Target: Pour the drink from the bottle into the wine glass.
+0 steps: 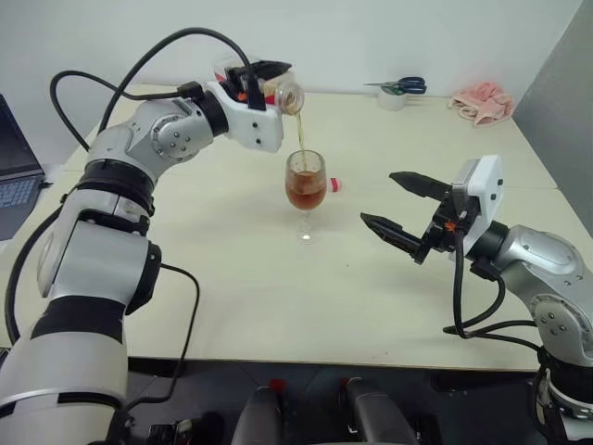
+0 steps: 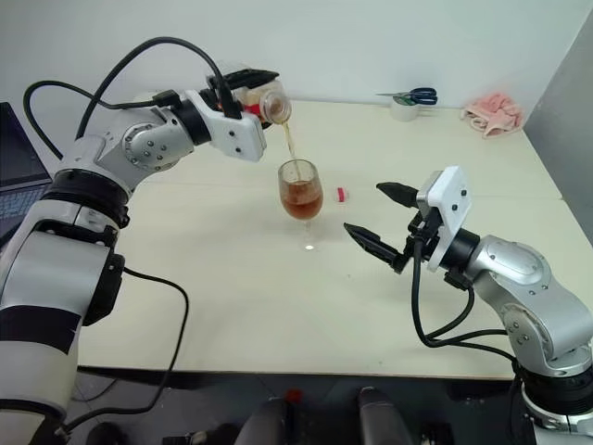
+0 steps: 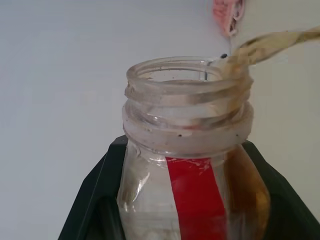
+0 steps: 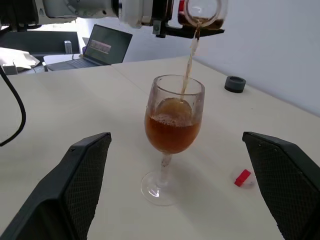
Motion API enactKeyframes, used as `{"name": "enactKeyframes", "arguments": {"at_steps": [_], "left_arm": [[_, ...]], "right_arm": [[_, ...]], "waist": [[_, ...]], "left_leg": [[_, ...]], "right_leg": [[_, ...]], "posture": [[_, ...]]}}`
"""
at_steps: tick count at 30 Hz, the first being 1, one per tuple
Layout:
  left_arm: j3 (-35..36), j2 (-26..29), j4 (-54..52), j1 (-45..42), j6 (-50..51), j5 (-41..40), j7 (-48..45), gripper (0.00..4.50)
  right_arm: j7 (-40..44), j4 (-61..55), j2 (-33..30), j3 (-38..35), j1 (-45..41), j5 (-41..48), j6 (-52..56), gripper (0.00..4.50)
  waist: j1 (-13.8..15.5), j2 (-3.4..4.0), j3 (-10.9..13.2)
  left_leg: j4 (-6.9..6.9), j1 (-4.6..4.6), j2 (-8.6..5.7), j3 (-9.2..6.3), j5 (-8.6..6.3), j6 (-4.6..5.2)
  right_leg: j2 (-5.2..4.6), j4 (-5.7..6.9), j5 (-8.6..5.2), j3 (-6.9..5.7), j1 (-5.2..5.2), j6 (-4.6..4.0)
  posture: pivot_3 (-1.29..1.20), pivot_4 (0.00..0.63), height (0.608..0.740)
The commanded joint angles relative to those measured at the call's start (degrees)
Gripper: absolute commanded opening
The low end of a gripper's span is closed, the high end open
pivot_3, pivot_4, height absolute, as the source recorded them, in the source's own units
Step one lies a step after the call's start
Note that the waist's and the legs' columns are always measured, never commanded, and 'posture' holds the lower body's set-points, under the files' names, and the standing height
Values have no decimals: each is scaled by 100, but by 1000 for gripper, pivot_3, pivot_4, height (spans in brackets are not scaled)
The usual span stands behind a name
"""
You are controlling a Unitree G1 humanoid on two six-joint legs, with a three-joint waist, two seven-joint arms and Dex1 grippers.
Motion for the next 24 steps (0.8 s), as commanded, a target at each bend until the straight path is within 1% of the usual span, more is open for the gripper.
{"name": "enactKeyframes", "arguments": {"at_steps": [1, 4, 6, 7, 9, 11, 14, 17, 20, 24], "left_arm": [[594, 1, -150, 194, 380, -1004, -906, 2110], [1073, 0, -397, 483, 920, -1752, -1513, 2104], [1508, -34, -699, 739, 1537, -2373, -1811, 2103], [1641, -56, -853, 832, 1774, -2548, -1887, 2103], [2225, -85, -1324, 1193, 2793, -3229, -1815, 2102], [2626, -75, -1853, 1556, 3636, -3636, -1637, 2102], [3303, -165, -2757, 2371, 4869, -4182, -955, 2102], [3682, -340, -3544, 3103, 5451, -4429, -455, 2102], [3761, -487, -4097, 3695, 5763, -4397, -103, 2102], [3915, -711, -4557, 4234, 5983, -4554, 130, 2102]], "right_arm": [[98, -57, -17, -45, -301, 81, -110, 4500], [171, 85, 52, -37, -727, 195, -91, 4500], [185, 234, 122, 36, -1145, 235, -36, 4500], [197, 297, 132, 51, -1268, 244, -17, 4500], [63, 613, 274, 292, -1922, 128, 136, 4500], [34, 857, 395, 500, -2415, 87, 302, 4500], [349, 1169, 561, 1003, -3021, 35, 473, 4500], [495, 1503, 732, 1468, -3365, -232, 509, 4500], [649, 1710, 928, 1770, -3527, -382, 508, 4500], [725, 1963, 1178, 2027, -3661, -615, 530, 4500]], "waist": [[-34, 0, 0], [-68, 0, 0], [-84, 0, 0], [-85, 0, 0], [-107, 1, 0], [-135, 1, -1], [-182, 3, -2], [-184, 3, -3], [-145, 1, -4], [-52, 0, -5]], "left_leg": [[0, 4, 0, 2, 0, 0], [-1, 13, 3, 4, 0, 0], [0, 16, 4, 4, 0, 1], [0, 17, 5, 2, 0, 1], [1, 17, 7, 0, 0, 1], [2, 19, 9, -3, 0, 1], [1, 22, 14, -8, 0, 1], [0, 24, 18, -14, 0, 0], [2, 22, 16, -23, 1, -1], [6, 15, 9, -28, 2, -2]], "right_leg": [[0, 4, 0, 1, 0, 0], [2, 19, -3, 3, 0, -5], [5, 28, -4, 3, -1, -7], [5, 31, -5, 1, -2, -8], [6, 31, -5, -1, -1, -8], [6, 35, -5, -2, -1, -9], [6, 36, -7, -6, 0, -12], [3, 39, -7, -8, -1, -14], [0, 38, -7, -15, 0, -14], [-15, 35, -7, -19, 0, -15]], "posture": [[0, 150, 740], [0, 150, 740], [0, 150, 740], [0, 150, 740], [0, 150, 740], [0, 150, 740], [0, 150, 740], [0, 150, 740], [0, 150, 740], [0, 150, 740]]}}
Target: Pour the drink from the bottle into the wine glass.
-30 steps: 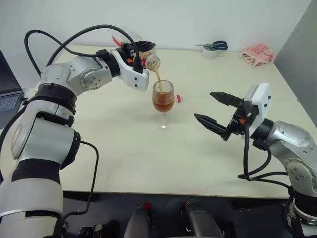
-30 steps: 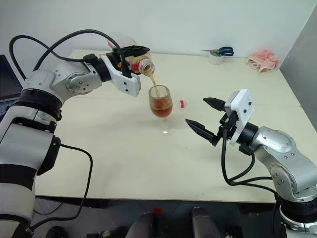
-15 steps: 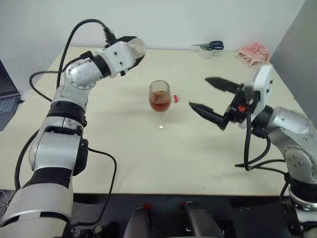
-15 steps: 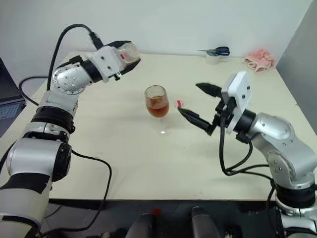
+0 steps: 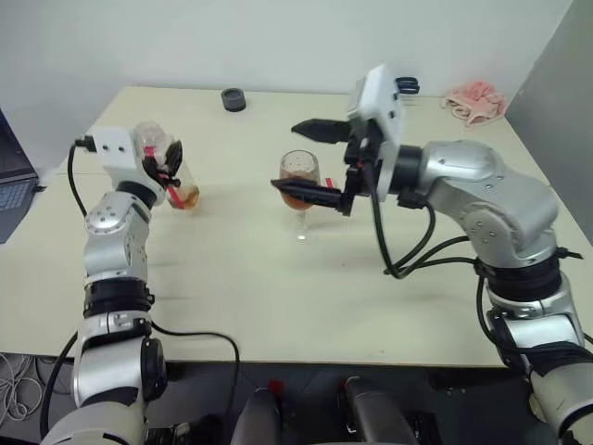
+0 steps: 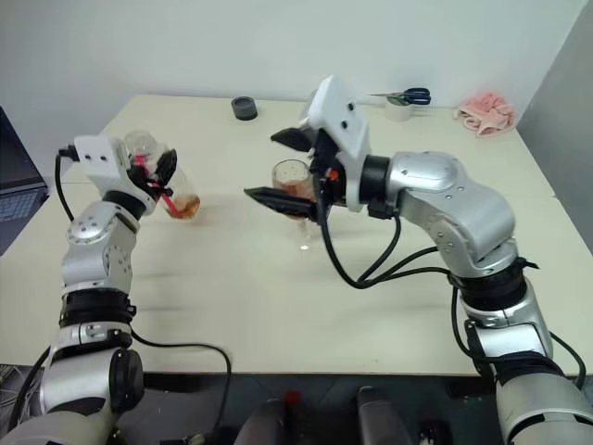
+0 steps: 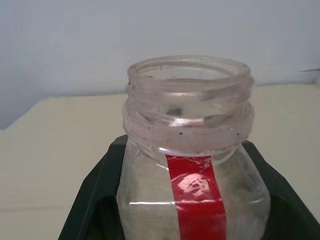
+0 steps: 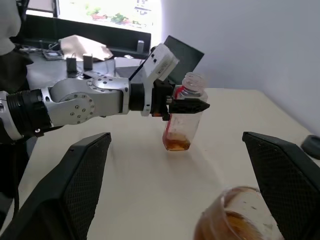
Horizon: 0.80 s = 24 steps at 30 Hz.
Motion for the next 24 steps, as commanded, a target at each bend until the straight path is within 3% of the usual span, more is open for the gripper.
{"name": "enactKeyframes", "arguments": {"at_steps": [1, 8, 24], "left_arm": [[199, -83, -643, 191, 58, -165, 190, 2102], [132, -110, -1081, 737, 145, -21, 359, 4382], [547, 46, -2762, 2099, 1040, -361, 364, 4469]], "right_arm": [[72, 61, 121, 45, -239, -197, -14, 4500], [254, 116, 224, 98, -202, -390, 5, 4500], [619, 285, 284, -32, -142, -604, -305, 4500]], "waist": [[46, 0, 0], [68, -2, -2], [49, -2, -1]], "left_leg": [[0, 0, -2, 1, 0, 0], [-3, 1, -4, 1, 0, 0], [-8, 6, 4, 2, -1, 0]], "right_leg": [[-1, -1, 0, 0, 0, 0], [-3, -4, 0, -2, 1, 0], [-3, -4, 0, 0, 1, -1]], "posture": [[0, 150, 740], [0, 150, 740], [0, 150, 740]]}}
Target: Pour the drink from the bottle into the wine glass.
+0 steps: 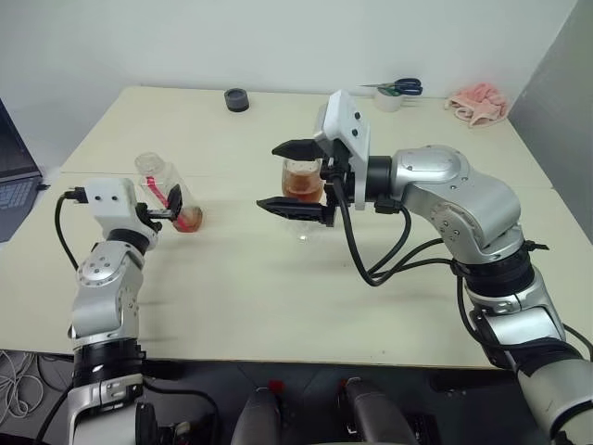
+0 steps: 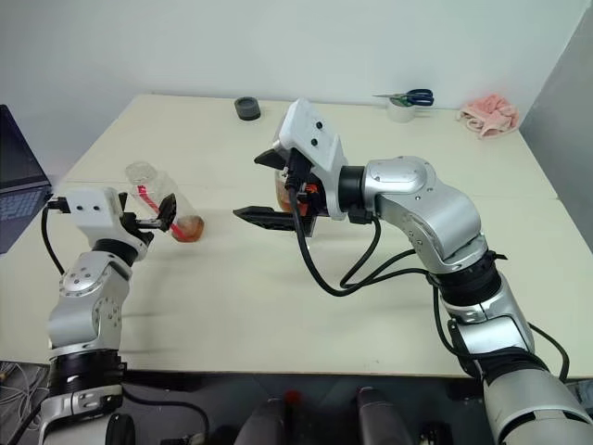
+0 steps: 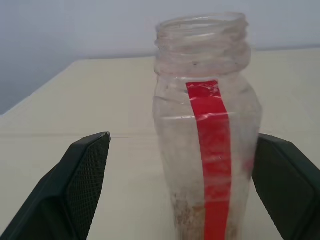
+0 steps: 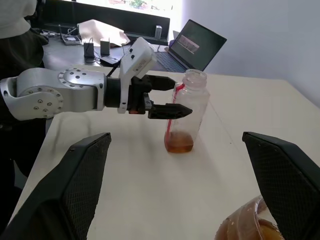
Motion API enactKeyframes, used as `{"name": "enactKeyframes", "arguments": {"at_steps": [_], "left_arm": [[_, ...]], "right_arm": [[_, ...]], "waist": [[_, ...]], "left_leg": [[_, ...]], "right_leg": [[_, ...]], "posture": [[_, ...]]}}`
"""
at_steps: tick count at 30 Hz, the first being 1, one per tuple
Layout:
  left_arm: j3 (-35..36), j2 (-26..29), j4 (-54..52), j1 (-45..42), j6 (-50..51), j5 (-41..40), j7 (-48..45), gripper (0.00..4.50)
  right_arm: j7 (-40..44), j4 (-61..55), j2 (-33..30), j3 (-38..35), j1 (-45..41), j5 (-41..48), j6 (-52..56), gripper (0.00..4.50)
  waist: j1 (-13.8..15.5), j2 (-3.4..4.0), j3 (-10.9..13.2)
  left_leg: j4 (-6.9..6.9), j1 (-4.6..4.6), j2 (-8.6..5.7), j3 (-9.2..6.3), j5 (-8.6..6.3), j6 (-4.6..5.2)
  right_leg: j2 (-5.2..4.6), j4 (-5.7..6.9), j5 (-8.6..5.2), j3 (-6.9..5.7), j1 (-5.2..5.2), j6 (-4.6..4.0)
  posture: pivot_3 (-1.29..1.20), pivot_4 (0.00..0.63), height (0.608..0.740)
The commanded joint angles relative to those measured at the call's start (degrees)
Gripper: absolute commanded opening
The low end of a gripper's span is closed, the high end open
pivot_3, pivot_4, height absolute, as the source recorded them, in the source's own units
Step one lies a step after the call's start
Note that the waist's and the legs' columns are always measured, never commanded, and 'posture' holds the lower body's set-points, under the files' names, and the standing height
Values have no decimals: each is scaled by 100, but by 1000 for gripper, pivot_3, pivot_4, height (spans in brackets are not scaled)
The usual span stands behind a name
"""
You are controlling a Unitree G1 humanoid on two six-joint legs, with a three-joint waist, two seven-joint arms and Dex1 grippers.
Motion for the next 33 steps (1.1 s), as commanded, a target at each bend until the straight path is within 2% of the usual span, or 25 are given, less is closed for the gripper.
{"name": "enactKeyframes", "arguments": {"at_steps": [1, 12, 15, 19, 23, 26, 29, 33], "left_arm": [[302, 151, -615, 222, 236, -262, -123, 4469], [461, 307, -1364, 717, 811, -595, -428, 4469], [870, 657, -1706, 1146, 1059, -872, -771, 4469], [1488, 1301, -2401, 1575, 1753, -2081, -1787, 4469], [2019, 2090, -2785, 1439, 2450, -3147, -2374, 4469], [2165, 2523, -2991, 1448, 2810, -3712, -2748, 4469], [2057, 2852, -2968, 1472, 2912, -3738, -3023, 4469], [1871, 2905, -2779, 1356, 2838, -3655, -3166, 4469]], "right_arm": [[86, -52, 5, -180, -55, -64, -213, 4500], [341, 164, -185, -263, -70, -220, -417, 4500], [516, 35, -418, -402, 14, -120, -379, 4500], [1062, 41, -1051, -813, 229, 106, -449, 4500], [1771, 737, -1930, -1570, 379, 327, -667, 4500], [2161, 1107, -2264, -1969, 527, 524, -820, 4500], [2311, 1380, -2311, -2001, 612, 461, -945, 4500], [2398, 1318, -2213, -1915, 779, 427, -1012, 4500]], "waist": [[1, 0, 0], [4, 0, 0], [-19, 0, 1], [-3, 0, 2], [99, -1, 5], [103, 6, 8], [27, 9, 10], [-35, 17, 15]], "left_leg": [[0, 0, 0, 0, 0, 0], [-2, 1, -2, 3, 0, 0], [-5, 1, 5, 7, -1, -1], [-8, 4, 5, 4, -1, 0], [-7, 1, -1, 5, -1, 0], [-14, 4, 1, 22, -2, 0], [-33, 33, 6, 45, -2, 1], [-41, 55, 18, 47, -2, 1]], "right_leg": [[1, -1, 0, -1, 0, 0], [3, -5, -1, 0, 2, 0], [3, -10, -1, 4, 0, 0], [3, -9, -8, -2, 1, -11], [10, -33, -11, -7, 9, -9], [10, -69, -12, 1, 20, -7], [10, -84, -13, 15, 40, -3], [27, -80, -25, 19, 52, 17]], "posture": [[0, 150, 740], [0, 150, 740], [0, 150, 740], [0, 150, 740], [0, 150, 740], [0, 150, 740], [0, 150, 740], [0, 150, 740]]}}
